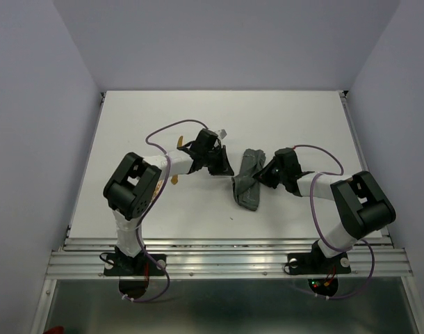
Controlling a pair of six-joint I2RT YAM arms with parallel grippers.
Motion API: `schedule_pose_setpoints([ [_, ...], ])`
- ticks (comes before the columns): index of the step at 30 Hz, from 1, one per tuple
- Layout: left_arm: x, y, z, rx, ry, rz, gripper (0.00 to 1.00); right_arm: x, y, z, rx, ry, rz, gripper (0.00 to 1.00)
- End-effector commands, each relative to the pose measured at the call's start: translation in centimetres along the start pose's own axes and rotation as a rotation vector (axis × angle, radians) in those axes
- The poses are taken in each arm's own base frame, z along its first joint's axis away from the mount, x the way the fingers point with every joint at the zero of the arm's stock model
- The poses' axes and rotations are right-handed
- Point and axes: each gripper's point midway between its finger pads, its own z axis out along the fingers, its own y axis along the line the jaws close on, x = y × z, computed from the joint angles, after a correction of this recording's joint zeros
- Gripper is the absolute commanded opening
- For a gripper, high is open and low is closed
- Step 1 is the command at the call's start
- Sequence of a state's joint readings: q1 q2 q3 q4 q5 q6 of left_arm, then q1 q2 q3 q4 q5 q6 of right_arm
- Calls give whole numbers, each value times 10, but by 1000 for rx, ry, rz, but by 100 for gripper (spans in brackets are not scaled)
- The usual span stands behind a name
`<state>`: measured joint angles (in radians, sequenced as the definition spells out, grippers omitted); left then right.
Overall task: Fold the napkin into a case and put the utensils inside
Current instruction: Fold the 2/3-rectangle-folded napkin at the center of the board.
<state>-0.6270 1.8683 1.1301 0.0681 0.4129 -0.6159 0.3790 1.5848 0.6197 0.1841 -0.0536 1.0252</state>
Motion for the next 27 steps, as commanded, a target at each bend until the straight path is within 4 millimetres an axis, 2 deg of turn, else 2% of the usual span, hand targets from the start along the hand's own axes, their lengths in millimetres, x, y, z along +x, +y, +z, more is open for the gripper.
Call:
schedule_pose_setpoints([
  [1, -9, -35, 1, 130, 5, 27, 0, 17, -38, -1, 133, 46, -8, 18],
  [12, 0, -68, 5, 240, 40, 52, 0, 14, -32, -2, 116, 43, -4, 23],
  [16, 7, -72, 10, 263, 63, 45, 0, 15, -23, -3, 84, 53, 21, 33],
  [18, 9, -70, 13, 260, 72, 41, 0, 15, -16, -4, 59, 60, 34, 42],
  [20, 10, -73, 13, 267, 72, 46, 0, 12, -10, -7, 41, 48, 36, 44],
  [22, 3, -72, 10, 249, 40, 60, 0, 9, -8, -9, 37, 34, 34, 43],
  [24, -9, -75, -2, 234, -1, 85, 0, 8, -9, -9, 39, 30, 30, 43],
  [25, -21, -71, -6, 212, -34, 86, 0, 8, -9, -8, 40, 32, 29, 41],
  [27, -30, -64, -19, 190, -65, 87, 0, 11, -13, -6, 52, 41, 30, 38],
])
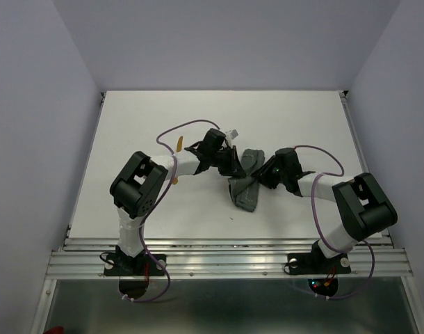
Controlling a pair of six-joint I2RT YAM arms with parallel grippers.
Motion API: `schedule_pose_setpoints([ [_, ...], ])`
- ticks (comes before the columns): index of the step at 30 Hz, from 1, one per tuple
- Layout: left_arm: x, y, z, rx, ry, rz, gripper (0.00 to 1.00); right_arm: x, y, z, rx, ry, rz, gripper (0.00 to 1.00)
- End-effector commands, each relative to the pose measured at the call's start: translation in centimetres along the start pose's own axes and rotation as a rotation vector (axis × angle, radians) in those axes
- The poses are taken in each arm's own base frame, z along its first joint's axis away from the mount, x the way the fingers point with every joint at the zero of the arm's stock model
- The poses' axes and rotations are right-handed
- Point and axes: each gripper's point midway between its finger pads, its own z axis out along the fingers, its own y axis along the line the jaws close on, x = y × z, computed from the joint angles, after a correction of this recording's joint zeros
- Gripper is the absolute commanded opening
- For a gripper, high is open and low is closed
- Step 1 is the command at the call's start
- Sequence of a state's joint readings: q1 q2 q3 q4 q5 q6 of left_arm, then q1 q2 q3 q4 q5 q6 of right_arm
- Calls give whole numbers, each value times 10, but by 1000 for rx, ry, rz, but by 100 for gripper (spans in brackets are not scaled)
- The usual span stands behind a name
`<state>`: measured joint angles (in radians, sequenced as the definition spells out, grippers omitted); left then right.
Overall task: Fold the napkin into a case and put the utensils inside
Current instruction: Fold the 2/3-rectangle-folded napkin at the center of the board.
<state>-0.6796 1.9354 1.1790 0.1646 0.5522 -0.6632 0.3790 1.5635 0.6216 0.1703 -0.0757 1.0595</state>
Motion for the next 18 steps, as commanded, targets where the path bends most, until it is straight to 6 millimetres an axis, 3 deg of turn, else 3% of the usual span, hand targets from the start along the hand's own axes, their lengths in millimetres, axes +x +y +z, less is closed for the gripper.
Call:
schedule_pose_setpoints([
  [1, -52, -20, -47, 1, -162, 67, 0, 10, -22, 0, 78, 30, -2, 33],
  [6, -61, 12, -75, -97, -226, 33, 0, 12, -29, 3, 97, 36, -4, 22],
  [9, -45, 37, -79, -134, -208, 4, 0, 11, -27, 4, 93, 35, -12, 14],
  [10, -32, 53, -78, -149, -186, -46, 0, 11, -26, 5, 92, 36, -12, 14],
  [13, -8, 69, -68, -127, -132, -108, 0, 12, -26, 6, 91, 41, -12, 14],
  [18, 3, 71, -50, -102, -86, -125, 0, 14, -28, 8, 91, 51, -11, 14],
])
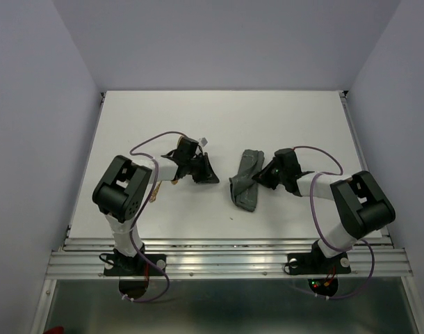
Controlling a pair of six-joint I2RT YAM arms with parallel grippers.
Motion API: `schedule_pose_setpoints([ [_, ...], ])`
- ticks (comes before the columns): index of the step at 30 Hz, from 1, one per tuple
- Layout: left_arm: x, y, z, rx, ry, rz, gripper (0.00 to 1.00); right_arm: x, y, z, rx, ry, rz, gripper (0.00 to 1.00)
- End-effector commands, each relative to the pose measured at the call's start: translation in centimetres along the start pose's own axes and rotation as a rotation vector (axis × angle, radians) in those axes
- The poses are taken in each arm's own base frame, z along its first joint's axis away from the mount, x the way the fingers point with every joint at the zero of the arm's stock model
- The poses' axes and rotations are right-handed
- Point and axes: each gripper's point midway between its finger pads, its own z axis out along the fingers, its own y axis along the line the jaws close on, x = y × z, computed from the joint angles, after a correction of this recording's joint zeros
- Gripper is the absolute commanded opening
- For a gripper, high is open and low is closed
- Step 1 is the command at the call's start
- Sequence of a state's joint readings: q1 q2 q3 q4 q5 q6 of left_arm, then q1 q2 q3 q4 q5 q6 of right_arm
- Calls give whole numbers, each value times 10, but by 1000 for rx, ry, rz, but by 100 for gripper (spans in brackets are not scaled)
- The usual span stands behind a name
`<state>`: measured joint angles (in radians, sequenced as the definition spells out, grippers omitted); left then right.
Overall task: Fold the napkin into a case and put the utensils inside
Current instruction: Fold the 2/3-rectangle-folded napkin at the center of the board.
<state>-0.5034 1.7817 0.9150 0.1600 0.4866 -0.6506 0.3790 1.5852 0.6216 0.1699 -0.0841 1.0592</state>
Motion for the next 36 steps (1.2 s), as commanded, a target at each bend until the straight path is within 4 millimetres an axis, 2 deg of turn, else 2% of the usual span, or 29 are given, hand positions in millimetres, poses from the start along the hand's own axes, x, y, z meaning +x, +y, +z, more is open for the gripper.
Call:
schedule_pose_setpoints([
  [1, 3, -22, 12, 81, 26, 33, 0, 10, -21, 6, 72, 36, -12, 14],
  [6, 11, -48, 26, 132, 66, 72, 0, 9, -19, 5, 69, 33, -11, 16],
  [10, 18, -64, 29, 165, 80, 98, 0, 9, -17, 5, 64, 37, -6, 27],
  [17, 22, -88, 25, 211, 74, 145, 0, 7, -13, 4, 53, 33, 0, 54],
  [19, 22, -92, 23, 211, 71, 156, 0, 6, -10, 1, 42, 24, 2, 60],
  [27, 17, -91, 19, 154, 49, 183, 0, -2, 2, -13, -2, -17, -4, 65],
  [28, 16, -91, 19, 133, 49, 189, 0, -2, 3, -15, -8, -18, -6, 68],
  [32, 26, -101, 20, 135, 74, 222, 0, -4, 9, -19, -28, -22, -20, 79],
  [36, 35, -108, 19, 140, 89, 240, 0, -3, 8, -20, -30, -20, -23, 84],
])
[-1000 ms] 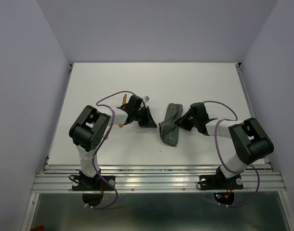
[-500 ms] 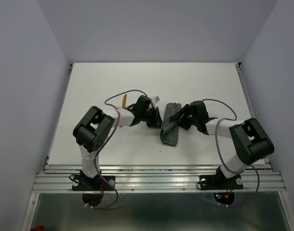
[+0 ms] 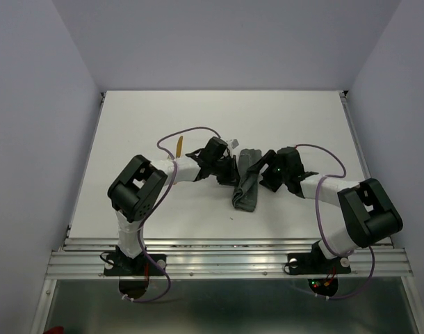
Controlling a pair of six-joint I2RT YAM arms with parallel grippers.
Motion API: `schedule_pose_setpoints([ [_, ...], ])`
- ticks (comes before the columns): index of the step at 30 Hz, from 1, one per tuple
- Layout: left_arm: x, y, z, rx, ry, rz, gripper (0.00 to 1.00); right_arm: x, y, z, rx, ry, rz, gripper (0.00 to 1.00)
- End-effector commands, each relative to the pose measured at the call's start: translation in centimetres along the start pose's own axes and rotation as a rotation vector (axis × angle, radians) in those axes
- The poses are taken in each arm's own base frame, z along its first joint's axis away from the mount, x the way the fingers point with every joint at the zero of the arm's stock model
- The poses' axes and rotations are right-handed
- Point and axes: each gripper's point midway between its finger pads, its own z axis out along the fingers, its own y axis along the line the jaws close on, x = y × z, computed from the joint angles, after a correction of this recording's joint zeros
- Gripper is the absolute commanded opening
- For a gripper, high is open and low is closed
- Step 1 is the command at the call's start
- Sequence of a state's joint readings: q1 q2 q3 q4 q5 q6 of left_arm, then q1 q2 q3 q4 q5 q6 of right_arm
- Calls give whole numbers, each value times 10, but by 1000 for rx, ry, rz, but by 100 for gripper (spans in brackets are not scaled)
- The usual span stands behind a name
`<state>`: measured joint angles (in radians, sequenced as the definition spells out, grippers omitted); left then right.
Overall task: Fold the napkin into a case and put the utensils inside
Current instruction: Fold the 2/3-rectangle-folded napkin at the center of the board.
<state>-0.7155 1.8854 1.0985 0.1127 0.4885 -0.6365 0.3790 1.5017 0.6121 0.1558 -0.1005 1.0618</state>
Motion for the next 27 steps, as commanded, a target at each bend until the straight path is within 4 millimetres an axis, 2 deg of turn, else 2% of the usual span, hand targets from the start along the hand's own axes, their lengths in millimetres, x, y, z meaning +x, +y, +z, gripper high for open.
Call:
schedule_pose_setpoints([
  [1, -8, -33, -16, 43, -34, 77, 0, 1, -10, -3, 32, -5, -20, 85],
  [7, -5, -36, -16, 44, -27, 81, 0, 3, -8, 0, 19, 7, -21, 83],
  [12, -7, -38, -7, 27, -18, 92, 0, 6, -12, 1, 27, 13, -18, 72],
  [13, -15, -41, -7, 16, -40, 106, 0, 6, -13, 1, 31, 10, -18, 70],
  [16, -16, -43, -8, 1, -37, 127, 0, 8, -18, 1, 42, 14, -20, 67],
  [20, -2, -49, -17, 3, 0, 153, 0, 8, -21, 3, 52, 16, -21, 51],
  [27, 13, -51, -24, 4, 25, 160, 0, 9, -24, 6, 65, 20, -15, 35],
])
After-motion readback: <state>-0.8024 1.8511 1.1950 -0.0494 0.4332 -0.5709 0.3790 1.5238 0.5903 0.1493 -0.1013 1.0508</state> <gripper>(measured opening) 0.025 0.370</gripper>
